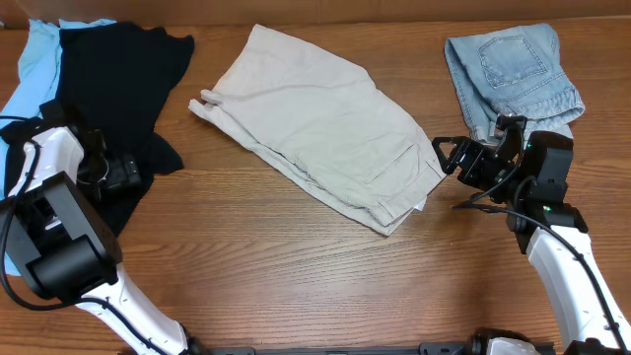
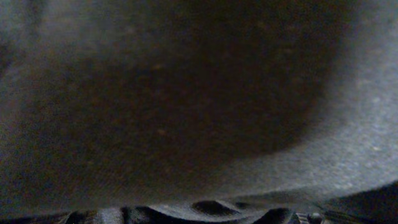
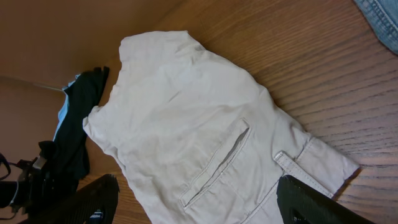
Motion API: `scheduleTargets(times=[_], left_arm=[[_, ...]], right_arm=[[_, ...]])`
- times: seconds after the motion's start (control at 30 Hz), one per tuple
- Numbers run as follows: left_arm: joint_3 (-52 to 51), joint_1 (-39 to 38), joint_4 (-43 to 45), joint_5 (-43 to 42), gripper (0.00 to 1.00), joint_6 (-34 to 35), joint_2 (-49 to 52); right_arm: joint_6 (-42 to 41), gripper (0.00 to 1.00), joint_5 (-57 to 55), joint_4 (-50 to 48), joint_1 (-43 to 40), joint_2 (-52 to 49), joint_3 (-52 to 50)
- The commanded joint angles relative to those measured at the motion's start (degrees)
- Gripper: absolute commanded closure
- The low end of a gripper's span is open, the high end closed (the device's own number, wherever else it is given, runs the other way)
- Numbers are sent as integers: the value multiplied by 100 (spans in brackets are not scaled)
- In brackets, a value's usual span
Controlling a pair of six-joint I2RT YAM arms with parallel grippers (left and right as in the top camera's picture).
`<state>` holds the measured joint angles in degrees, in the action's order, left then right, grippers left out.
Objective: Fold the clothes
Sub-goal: 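Release the shorts and move the left gripper back left, then grasp the shorts' left end with left gripper, right end with right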
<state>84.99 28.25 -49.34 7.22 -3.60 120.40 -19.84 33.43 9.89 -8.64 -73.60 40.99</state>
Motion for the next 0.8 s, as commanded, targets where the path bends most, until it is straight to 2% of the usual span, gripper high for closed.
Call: scheduleTargets(times=[0.0,0.13,0.27,0.4,0.5,0.6,0.77], left_arm=[[0,166,79,616,0,-116,205],[671,-22,-225,-203,0,-109,205],[1906,-358,-973,-341,0,-111,205],[3390,-717,-1805,-437,0,83,205],[4424,-1062,-2271,-1043,0,114,205],[5110,-1491,-2553,-1460,0,-234,205],[5449,-2347,-2634,-1403,0,-916,205]], right_arm=[[31,14,-39,-33,-11,79,151],[28,9,-35,-107,-11,79,153],[24,0,111,-177,-11,92,184],[33,0,245,184,-11,96,411],[245,0,264,826,39,96,713],[380,0,203,1399,199,96,944],[308,0,-522,2135,758,83,984]])
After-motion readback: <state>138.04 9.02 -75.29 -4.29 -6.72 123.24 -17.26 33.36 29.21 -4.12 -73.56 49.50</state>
